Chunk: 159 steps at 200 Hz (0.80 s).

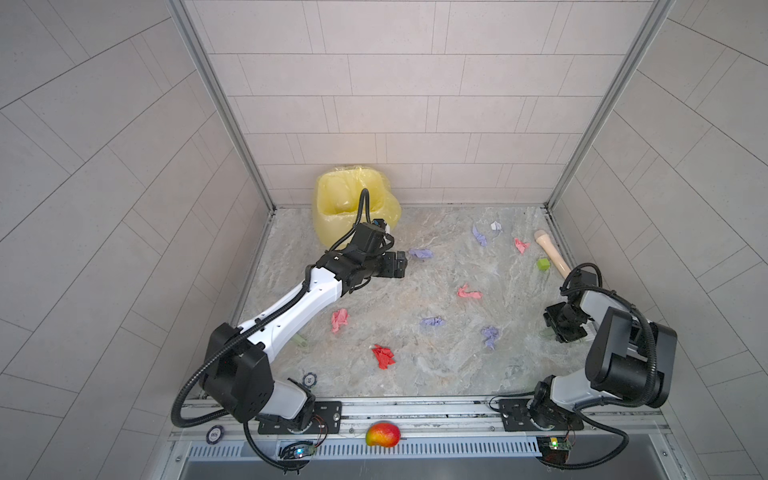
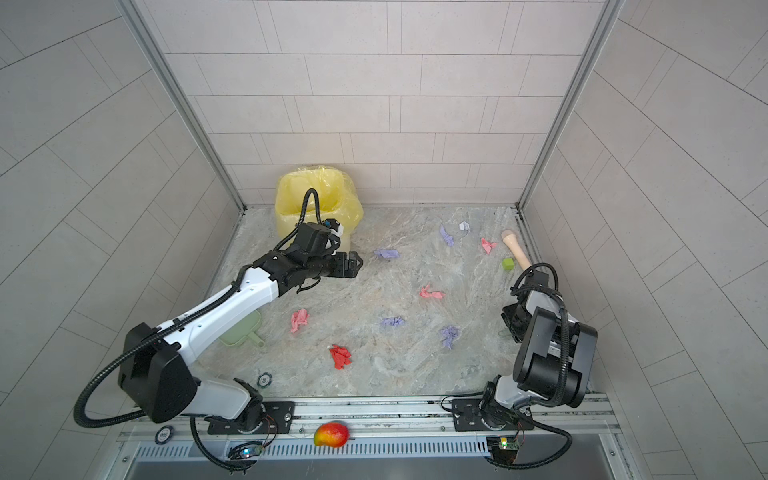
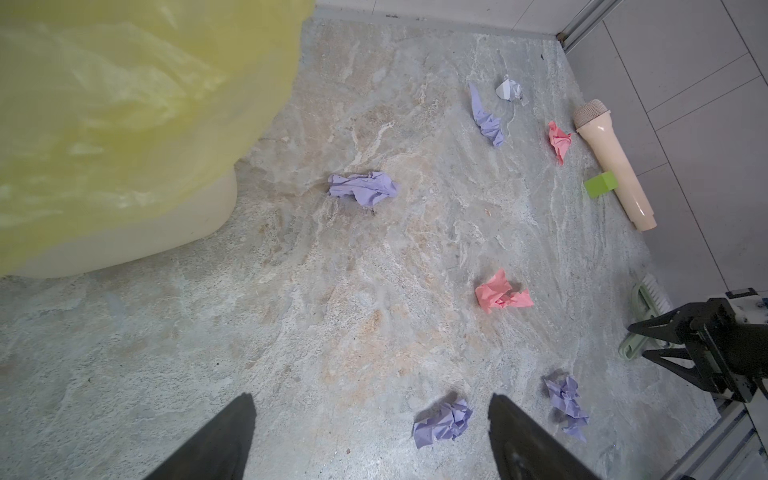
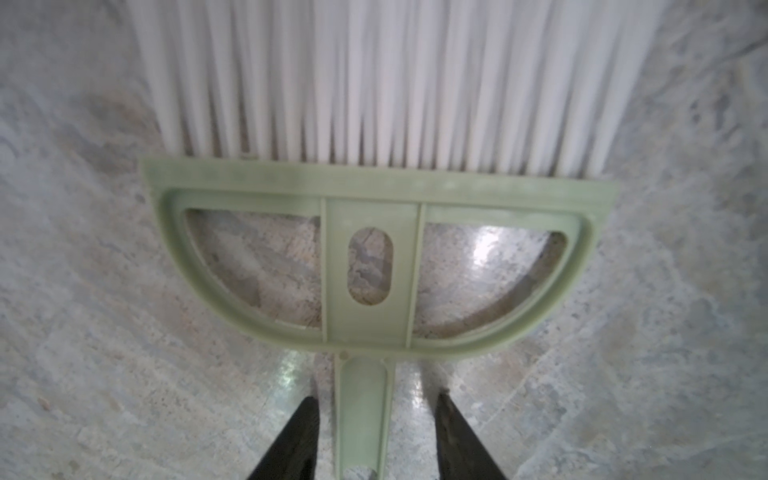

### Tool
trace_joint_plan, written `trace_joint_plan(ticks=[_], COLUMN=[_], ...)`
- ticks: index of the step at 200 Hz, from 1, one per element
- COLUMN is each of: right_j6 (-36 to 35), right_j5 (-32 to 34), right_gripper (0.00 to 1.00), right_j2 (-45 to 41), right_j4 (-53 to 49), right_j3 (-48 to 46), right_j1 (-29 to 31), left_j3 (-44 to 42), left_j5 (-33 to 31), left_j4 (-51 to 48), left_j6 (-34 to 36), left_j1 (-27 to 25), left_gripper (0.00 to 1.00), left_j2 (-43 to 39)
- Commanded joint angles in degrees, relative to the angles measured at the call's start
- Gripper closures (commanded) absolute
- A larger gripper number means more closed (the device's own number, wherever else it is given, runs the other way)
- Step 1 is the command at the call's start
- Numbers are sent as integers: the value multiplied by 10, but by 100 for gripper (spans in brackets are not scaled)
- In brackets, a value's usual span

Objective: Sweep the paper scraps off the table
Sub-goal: 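Close the right gripper on the green brush handle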

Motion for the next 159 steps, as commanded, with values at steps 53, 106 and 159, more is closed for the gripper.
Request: trace_joint_plan(ticks=[53,106,159], right_j6=[14,12,-18], right_j5=[-11,-22,6], right_gripper=[78,92,100], right_j2=[44,25,-54], right_j4=[29,23,-38], right_j3=[-20,-22,8], right_j1=[-4,-3,29], left_j3=[31,38,38], left_j5=[-21,-19,-8], left_j4=[-21,-19,7], left_j6=[11,10,-8], left_j1=[-2,-2,-5], left_gripper=[6,6,6], left_j2=[8,21,34])
